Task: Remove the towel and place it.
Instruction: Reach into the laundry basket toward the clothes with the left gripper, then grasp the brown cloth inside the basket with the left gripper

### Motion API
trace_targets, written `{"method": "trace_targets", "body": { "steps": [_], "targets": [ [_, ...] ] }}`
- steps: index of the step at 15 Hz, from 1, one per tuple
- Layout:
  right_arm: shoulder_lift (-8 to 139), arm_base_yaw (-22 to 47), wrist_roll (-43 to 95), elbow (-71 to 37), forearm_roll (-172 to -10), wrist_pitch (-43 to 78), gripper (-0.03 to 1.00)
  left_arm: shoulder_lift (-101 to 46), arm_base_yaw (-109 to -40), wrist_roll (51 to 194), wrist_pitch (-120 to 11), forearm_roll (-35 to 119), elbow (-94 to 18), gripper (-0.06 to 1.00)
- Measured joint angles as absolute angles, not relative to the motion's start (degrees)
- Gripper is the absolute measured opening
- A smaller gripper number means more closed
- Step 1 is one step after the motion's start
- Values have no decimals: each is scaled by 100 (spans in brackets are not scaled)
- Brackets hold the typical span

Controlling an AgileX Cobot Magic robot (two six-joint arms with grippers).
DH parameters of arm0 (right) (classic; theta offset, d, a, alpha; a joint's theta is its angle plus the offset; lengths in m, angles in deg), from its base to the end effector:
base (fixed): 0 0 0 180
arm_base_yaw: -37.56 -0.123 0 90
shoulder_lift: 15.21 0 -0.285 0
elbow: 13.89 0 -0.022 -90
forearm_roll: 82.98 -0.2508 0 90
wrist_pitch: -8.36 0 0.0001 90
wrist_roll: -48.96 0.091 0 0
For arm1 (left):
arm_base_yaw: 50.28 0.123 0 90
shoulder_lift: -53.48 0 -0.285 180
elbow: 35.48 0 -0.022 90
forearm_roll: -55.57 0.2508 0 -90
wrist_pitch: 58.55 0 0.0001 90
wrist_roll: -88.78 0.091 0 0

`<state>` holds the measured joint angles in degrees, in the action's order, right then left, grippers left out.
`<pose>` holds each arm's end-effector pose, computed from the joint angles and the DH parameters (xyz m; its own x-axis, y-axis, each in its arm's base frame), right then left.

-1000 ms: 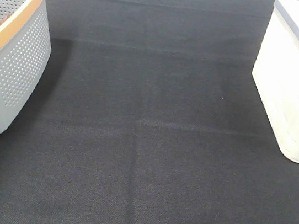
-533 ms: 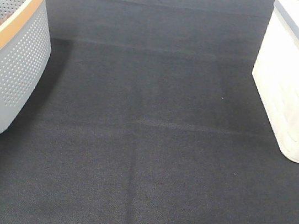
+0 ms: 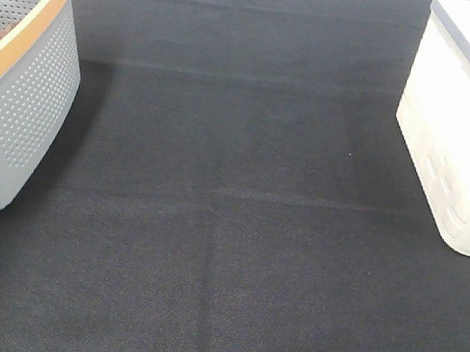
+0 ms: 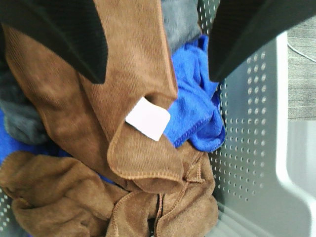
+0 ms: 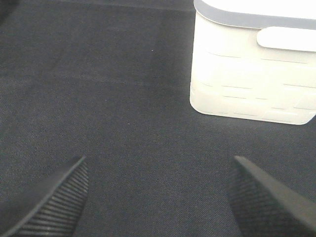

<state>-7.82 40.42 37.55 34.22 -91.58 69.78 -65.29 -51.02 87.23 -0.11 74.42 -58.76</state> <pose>-0.0072 0.0123 0.2793 -0.4358 -0.1039 -0.8941 -0.1239 0.9908 -0.0547 0.4295 0.0195 0.2931 -0.8942 0.1550 -0.4201 0.0190 0.9504 0.3104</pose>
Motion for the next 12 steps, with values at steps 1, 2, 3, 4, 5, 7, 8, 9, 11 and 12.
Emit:
{"method": "trace_targets", "body": {
  "steps": [1,2,3,4,5,7,8,9,11,12],
  "targets": [
    [-782,4042,3755,3422,-9158,6978,74,-6724,-5102,8723,-11,7465,-6008,60],
    [-782,4042,3755,3422,-9158,6978,74,-6890,-5102,8723,-11,7465,-6122,62],
    [-782,4042,3755,3422,-9158,6978,74,-7108,-5102,8723,-11,7476,-6277,64],
    [-782,4042,3755,3422,-9158,6978,74,-7240,-5102,8723,-11,7487,-6346,64],
    [-782,4042,3755,3422,-9158,6978,74,-7337,-5102,8723,1,7493,-6386,64],
    [-782,4042,3755,3422,-9158,6978,74,-7503,-5102,8723,-22,7499,-6432,64],
    [-782,4042,3755,3422,-9158,6978,74,-7589,-5102,8723,-57,7510,-6432,64],
    [-782,4042,3755,3422,-9158,6978,74,-7675,-5102,8723,-79,7539,-6432,64],
    [-782,4042,3755,3422,-9158,6978,74,-7807,-5102,8723,-217,7659,-6432,63],
    [-782,4042,3755,3422,-9158,6978,74,-7824,-5102,8717,-257,7694,-6432,62]
  ]
}}
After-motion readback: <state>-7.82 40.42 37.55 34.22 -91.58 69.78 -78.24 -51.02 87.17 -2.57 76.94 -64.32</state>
